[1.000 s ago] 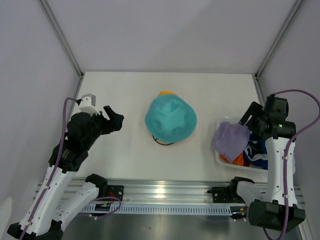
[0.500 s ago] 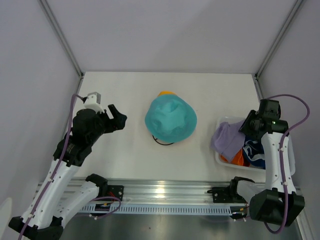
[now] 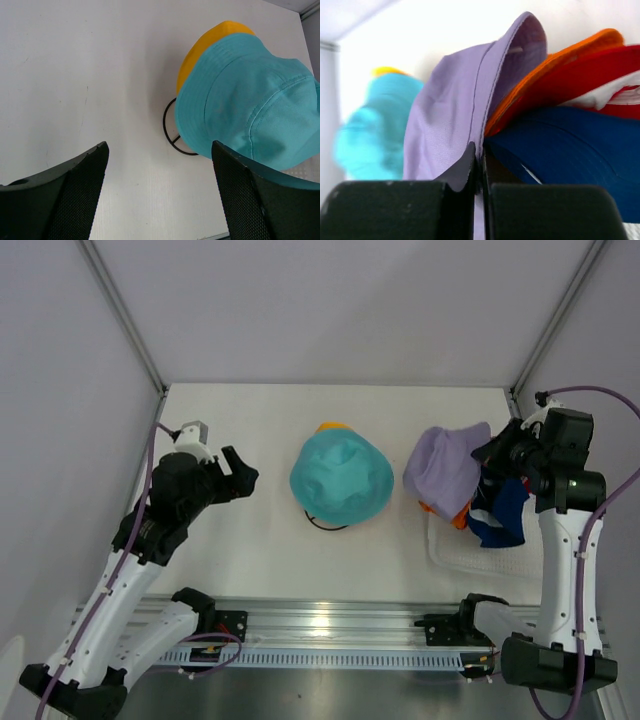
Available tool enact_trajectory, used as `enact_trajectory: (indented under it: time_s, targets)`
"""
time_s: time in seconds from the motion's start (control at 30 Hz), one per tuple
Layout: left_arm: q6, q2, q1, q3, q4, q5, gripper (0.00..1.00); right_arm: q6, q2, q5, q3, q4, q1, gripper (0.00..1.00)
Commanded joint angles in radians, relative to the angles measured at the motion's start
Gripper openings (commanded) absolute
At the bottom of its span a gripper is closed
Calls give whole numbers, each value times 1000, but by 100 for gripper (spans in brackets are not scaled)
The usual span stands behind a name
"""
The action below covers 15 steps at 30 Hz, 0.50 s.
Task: Stack the hats
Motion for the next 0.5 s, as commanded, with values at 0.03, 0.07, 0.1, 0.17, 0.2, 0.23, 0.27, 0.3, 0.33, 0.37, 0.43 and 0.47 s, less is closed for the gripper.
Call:
enact_trajectory:
  time_s: [0.03, 0.07, 0.1, 0.17, 0.2, 0.23, 0.27, 0.3, 0.33, 0.37, 0.43, 0.47]
  targets:
    - [11, 19, 5, 62, 39, 45, 86, 56, -12, -88, 110, 126, 52, 0]
    - [13, 19, 5, 65, 38, 48, 86, 50, 0, -22, 145, 80, 55, 0]
    - [14, 17, 5, 67, 36, 46, 86, 39, 23, 113, 159, 0, 53, 0]
    - [16, 11, 5, 67, 36, 45, 87, 7, 34, 220, 173, -62, 52, 0]
    - [16, 7, 5, 64, 36, 43, 87, -1, 31, 300, 175, -112, 49, 0]
    - [16, 5, 5, 61, 34, 42, 87, -13, 27, 346, 175, -132, 44, 0]
    - [16, 3, 5, 59, 30, 40, 87, -16, 19, 374, 175, -152, 38, 0]
    - [16, 3, 5, 53, 28, 42, 87, -15, -4, 432, 169, -177, 33, 0]
    - [16, 5, 5, 53, 30, 43, 87, -20, -21, 455, 157, -180, 30, 0]
    - [14, 7, 5, 47, 31, 46, 87, -23, -36, 466, 140, -180, 26, 0]
    - [13, 14, 5, 41, 41, 57, 87, -26, -70, 472, 72, -179, 9, 0]
    - [13, 19, 5, 44, 41, 62, 87, -23, -75, 449, 48, -180, 4, 0]
